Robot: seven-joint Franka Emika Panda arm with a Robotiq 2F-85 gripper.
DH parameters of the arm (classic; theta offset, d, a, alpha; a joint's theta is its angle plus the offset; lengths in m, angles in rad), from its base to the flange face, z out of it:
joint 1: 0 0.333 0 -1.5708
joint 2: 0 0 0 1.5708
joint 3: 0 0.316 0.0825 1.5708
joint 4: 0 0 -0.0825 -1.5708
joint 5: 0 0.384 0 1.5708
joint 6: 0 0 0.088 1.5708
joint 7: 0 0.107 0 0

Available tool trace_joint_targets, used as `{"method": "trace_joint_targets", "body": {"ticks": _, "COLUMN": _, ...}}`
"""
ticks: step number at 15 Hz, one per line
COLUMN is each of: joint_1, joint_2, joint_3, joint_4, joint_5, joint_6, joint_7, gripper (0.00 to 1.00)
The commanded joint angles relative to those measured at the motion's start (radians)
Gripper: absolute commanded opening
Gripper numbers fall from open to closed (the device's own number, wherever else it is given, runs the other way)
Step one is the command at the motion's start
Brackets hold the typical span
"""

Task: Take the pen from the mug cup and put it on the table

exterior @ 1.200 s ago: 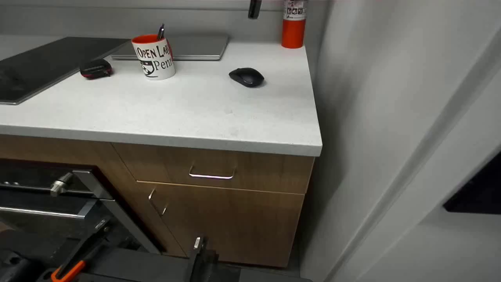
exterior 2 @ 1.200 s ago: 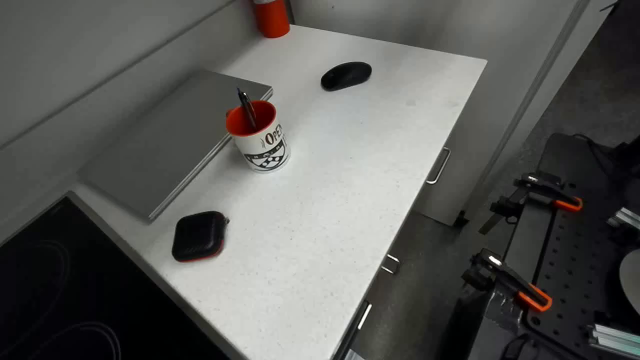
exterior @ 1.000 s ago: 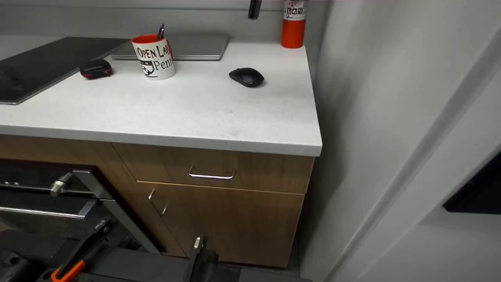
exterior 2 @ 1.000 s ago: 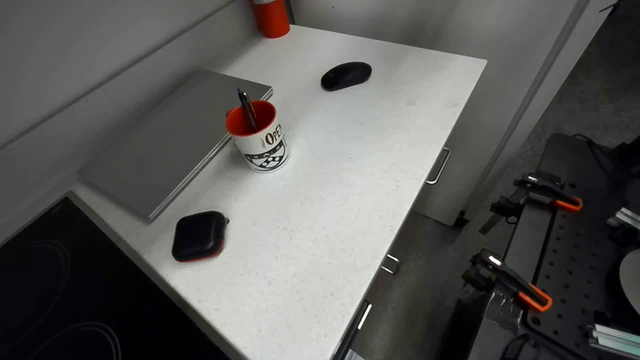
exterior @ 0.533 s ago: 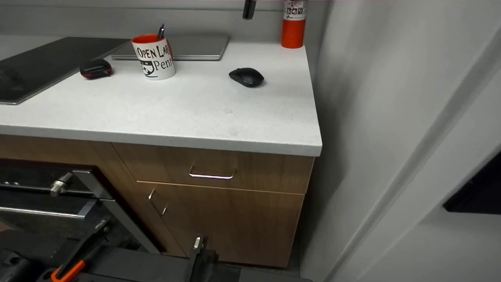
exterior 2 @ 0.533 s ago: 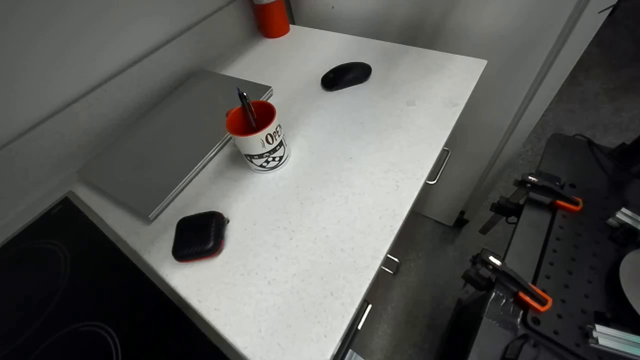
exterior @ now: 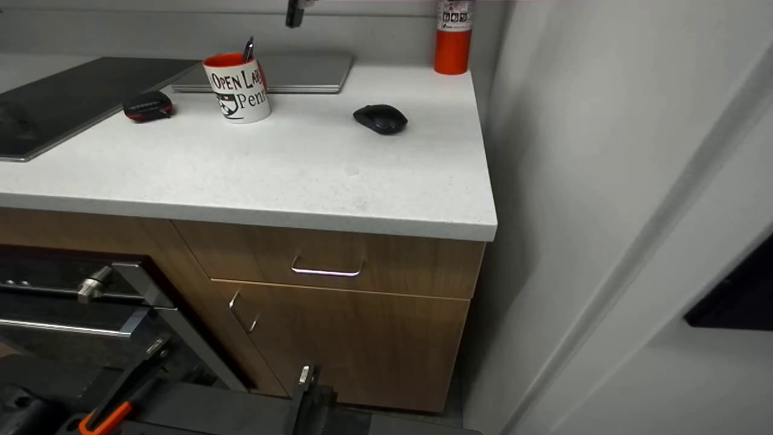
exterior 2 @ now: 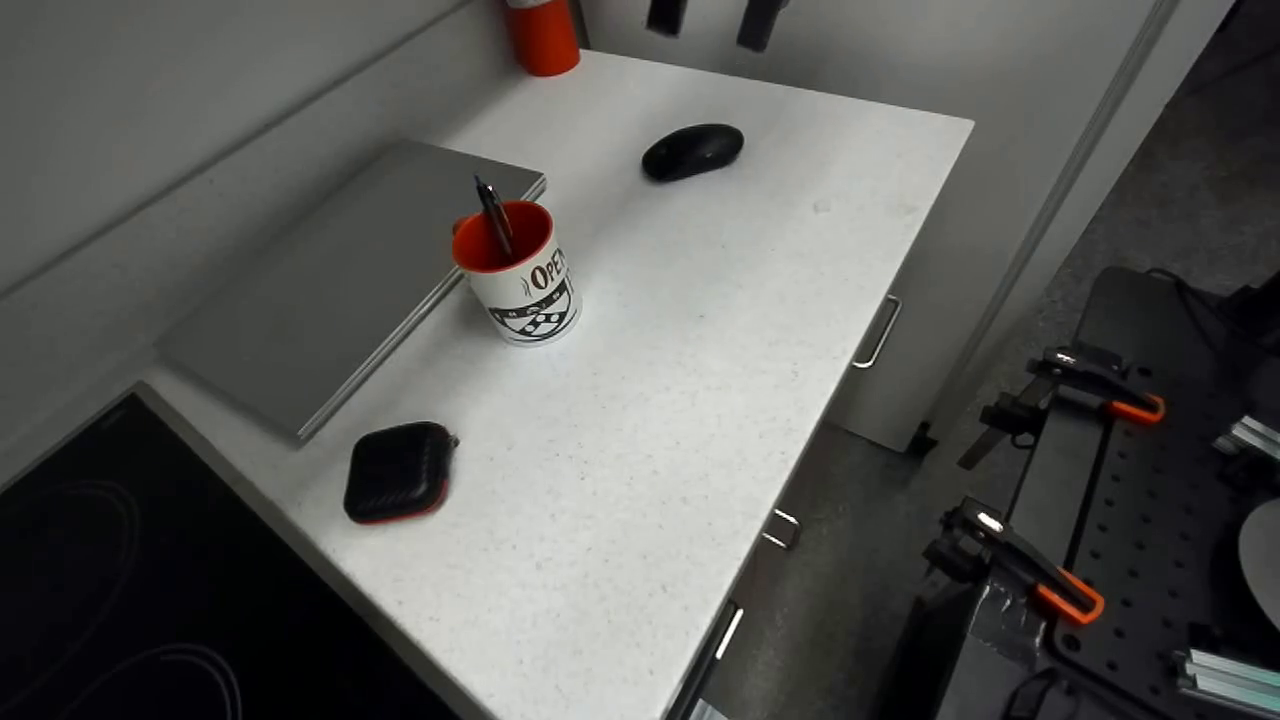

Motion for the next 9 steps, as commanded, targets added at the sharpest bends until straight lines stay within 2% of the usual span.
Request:
{"method": "trace_joint_targets", "body": {"ticks": 1, "joint_1": 0.027, "joint_2": 0.03, "joint_3": 0.031, "joint_4": 0.012, "joint_5": 0.1, "joint_6": 0.056, "joint_7": -0.039, "gripper": 1.0}}
{"method": "trace_joint_targets", "body": {"ticks": 2, "joint_1": 0.011, "joint_2": 0.015, "joint_3": 0.032, "joint_4": 0.001, "joint_5": 0.05, "joint_6": 0.036, "joint_7": -0.004, "gripper": 1.0}}
{"method": "trace_joint_targets", "body": {"ticks": 9, "joint_1": 0.01, "joint_2": 0.022, "joint_3": 0.036, "joint_4": 0.001, "joint_5": 0.054, "joint_6": 0.037, "joint_7": -0.003, "gripper": 1.0}}
